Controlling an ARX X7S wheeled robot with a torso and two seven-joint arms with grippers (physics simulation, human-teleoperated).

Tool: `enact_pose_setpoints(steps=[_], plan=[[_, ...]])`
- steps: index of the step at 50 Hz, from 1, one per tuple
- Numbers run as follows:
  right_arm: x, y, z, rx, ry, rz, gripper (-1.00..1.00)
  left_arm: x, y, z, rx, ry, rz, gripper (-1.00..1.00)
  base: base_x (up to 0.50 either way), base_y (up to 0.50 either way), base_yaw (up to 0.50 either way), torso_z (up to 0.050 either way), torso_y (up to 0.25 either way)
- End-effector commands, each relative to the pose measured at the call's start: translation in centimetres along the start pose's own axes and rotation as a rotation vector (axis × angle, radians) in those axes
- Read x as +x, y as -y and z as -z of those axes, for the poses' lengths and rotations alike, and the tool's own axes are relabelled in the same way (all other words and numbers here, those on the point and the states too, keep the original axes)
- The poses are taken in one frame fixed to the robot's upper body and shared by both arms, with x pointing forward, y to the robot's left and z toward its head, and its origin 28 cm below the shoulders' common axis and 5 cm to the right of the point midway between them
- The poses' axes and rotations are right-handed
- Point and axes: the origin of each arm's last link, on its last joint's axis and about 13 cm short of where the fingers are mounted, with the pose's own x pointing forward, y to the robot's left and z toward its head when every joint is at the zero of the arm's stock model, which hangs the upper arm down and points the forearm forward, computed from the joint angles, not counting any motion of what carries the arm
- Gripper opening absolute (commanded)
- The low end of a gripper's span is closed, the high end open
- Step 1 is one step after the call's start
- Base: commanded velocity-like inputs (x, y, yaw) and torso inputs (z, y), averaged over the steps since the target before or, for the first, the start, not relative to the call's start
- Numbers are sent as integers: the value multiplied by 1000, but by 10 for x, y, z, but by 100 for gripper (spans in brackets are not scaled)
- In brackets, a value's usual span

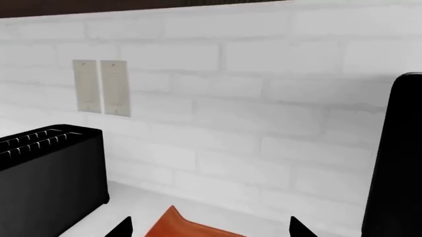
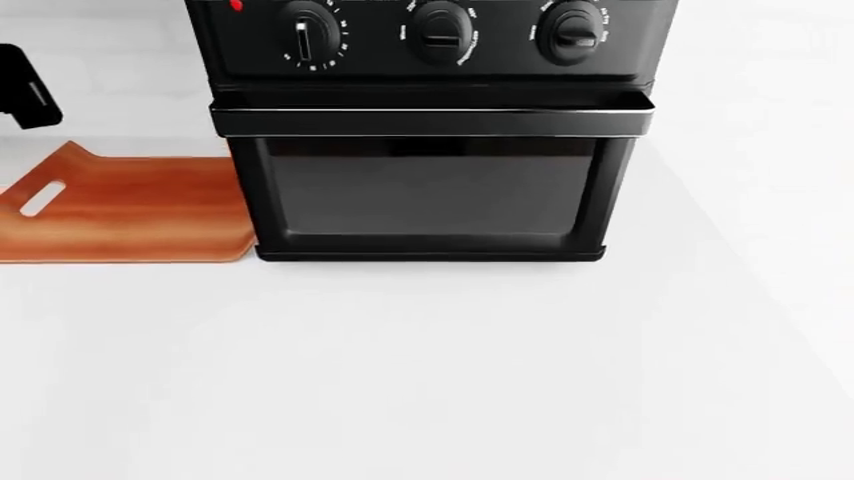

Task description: Pick the cans from the counter and place them in their designated side in the cabinet.

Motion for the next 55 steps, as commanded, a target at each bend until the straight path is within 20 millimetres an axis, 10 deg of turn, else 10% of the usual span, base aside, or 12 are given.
enact_pose_setpoints(steps=[1, 55], plan=[[0, 0, -1, -9, 7, -6, 100, 1, 3, 2, -1, 6, 9, 100, -238, 0, 0, 0, 0], [6, 2, -8, -62, 161, -61, 100, -2, 19, -3, -1, 14, 97, 100, -25, 0, 0, 0, 0]])
